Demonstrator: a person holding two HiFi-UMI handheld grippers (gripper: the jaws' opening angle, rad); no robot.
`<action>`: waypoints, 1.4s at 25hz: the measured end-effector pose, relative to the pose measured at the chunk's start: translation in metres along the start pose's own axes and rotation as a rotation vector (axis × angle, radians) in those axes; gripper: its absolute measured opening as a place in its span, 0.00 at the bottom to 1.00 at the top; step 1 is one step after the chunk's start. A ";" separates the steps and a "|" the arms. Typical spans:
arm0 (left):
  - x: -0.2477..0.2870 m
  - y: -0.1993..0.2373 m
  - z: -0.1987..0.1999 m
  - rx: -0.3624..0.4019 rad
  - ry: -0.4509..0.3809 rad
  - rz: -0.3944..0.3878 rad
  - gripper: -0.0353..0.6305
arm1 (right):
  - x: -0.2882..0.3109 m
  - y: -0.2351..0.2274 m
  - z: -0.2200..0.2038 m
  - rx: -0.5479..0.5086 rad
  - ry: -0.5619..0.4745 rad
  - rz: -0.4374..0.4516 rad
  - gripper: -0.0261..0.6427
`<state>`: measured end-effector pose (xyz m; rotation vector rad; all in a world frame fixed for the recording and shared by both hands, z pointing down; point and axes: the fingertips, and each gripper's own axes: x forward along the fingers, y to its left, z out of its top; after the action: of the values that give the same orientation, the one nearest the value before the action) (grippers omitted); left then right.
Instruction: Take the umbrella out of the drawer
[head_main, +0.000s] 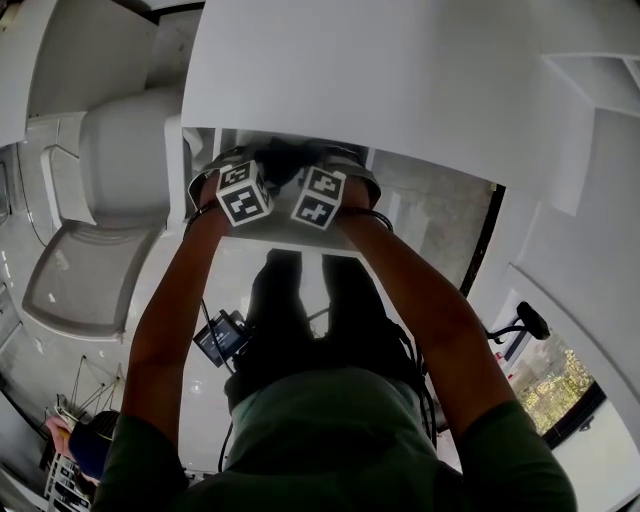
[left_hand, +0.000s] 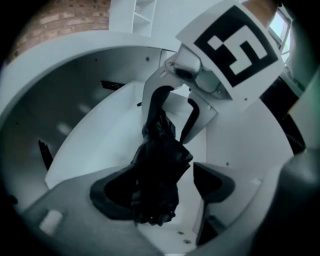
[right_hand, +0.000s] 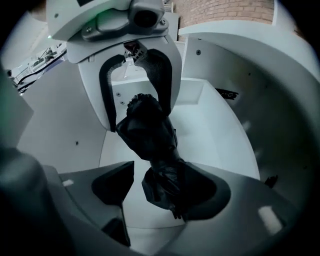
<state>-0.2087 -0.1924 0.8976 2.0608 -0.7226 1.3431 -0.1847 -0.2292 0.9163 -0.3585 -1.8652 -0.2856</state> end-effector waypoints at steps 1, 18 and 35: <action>0.004 0.001 -0.001 -0.001 0.005 0.003 0.58 | 0.002 -0.003 0.001 -0.008 -0.001 -0.009 0.50; 0.032 0.042 -0.010 -0.033 0.013 0.159 0.49 | 0.039 -0.032 0.004 -0.158 0.069 -0.140 0.50; -0.036 0.004 0.007 0.046 0.028 0.123 0.41 | -0.032 -0.001 0.021 -0.030 0.034 -0.107 0.40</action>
<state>-0.2195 -0.1957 0.8621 2.0580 -0.8254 1.4667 -0.1936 -0.2254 0.8799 -0.2729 -1.8511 -0.3907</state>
